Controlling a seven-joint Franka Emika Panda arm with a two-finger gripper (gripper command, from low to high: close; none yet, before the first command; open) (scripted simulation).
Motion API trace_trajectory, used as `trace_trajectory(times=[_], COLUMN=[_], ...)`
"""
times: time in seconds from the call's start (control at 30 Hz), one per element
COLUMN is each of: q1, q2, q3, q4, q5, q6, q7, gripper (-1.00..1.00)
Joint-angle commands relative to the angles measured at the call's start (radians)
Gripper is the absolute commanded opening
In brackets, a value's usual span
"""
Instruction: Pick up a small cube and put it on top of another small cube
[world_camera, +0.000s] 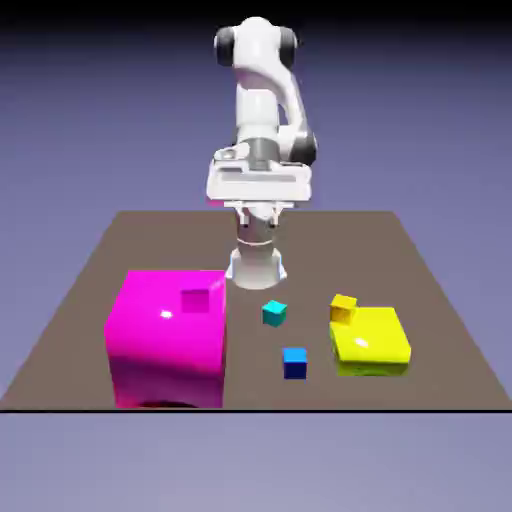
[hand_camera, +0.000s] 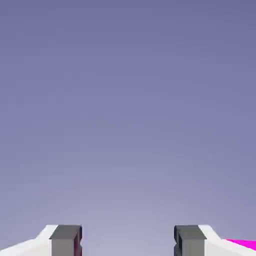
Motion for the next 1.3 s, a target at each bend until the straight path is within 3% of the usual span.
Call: trace_trajectory(times=[0.0,1.1,1.17,1.27], q1=[-0.004,-0.141,-0.144,-0.145], q2=[0.036,1.232,1.253,1.276], q3=[0.009,0.301,0.306,0.298], q4=[0.029,1.000,1.017,0.908], q5=[-0.002,-0.065,-0.066,-0.077], q6=[-0.040,-1.365,-1.387,-1.257], q7=[0.007,0.250,0.254,0.257], gripper=[0.00,0.00,0.00,0.00])
